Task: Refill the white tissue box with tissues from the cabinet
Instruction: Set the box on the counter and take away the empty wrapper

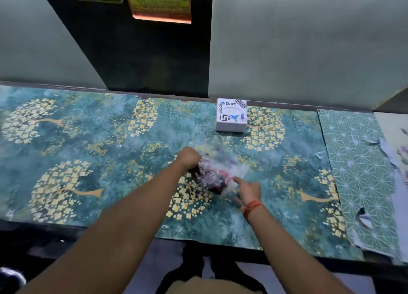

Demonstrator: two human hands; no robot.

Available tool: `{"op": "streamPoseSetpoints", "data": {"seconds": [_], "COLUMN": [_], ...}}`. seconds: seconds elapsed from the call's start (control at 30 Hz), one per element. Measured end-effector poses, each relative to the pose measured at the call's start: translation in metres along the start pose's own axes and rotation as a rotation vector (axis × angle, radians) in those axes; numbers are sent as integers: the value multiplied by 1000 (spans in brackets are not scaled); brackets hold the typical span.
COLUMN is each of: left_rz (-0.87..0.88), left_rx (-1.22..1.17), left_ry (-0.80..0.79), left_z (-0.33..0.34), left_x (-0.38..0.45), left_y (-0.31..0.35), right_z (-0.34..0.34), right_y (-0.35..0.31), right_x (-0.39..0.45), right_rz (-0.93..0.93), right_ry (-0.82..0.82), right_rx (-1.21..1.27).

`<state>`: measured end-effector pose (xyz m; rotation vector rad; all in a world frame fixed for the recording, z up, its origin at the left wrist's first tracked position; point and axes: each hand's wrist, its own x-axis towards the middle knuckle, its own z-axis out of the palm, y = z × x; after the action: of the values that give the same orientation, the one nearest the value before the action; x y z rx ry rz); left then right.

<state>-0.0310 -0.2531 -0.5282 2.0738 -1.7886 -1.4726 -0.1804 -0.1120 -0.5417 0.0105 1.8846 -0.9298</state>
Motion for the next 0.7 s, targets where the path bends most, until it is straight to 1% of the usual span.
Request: {"op": "streamPoseSetpoints", "data": {"seconds": [0.07,0.1,0.13,0.23,0.37,0.43,0.5,0.57,0.6,0.63,0.7], "left_rz": [-70,-99,-106,-54,-44,-77,-164,-198,-190,-181,-125], "left_rx": [-347,-467,-517,-630,-794,-913,-1129,-1294,-1301,-1234,-888], "left_ry": [-2,-10,-26,-24,-50,-143,-283,-451,-520,-563,-652], "left_z": [-2,-4,-7,-13,-17,-18,-23,-26,-28,-25,-18], "left_x": [-12,-18,-25,-43,-71,-86,-94,-94,-92,-86,-84], "left_y": [0,-1,-4,-14,-18,-24,-35,-39,-37,-32,-13], "right_z": [1,1,-2,-11,-25,-32,-41,-48,-51,-53,-54], "right_y": [-9,-16,-25,-49,-69,-72,-76,-85,-90,-94,-102], "right_x": [3,7,7,6,-3,-5,-5,-5,-6,-6,-11], "right_rz": [48,37,6,-149,-262,-317,-359,-379,-381,-385,-398], "right_ry": [-117,-139,-159,-200,-247,-320,-409,-521,-586,-653,-744], "right_rx": [131,175,185,160,207,183,155,123,95,63,-35]}}
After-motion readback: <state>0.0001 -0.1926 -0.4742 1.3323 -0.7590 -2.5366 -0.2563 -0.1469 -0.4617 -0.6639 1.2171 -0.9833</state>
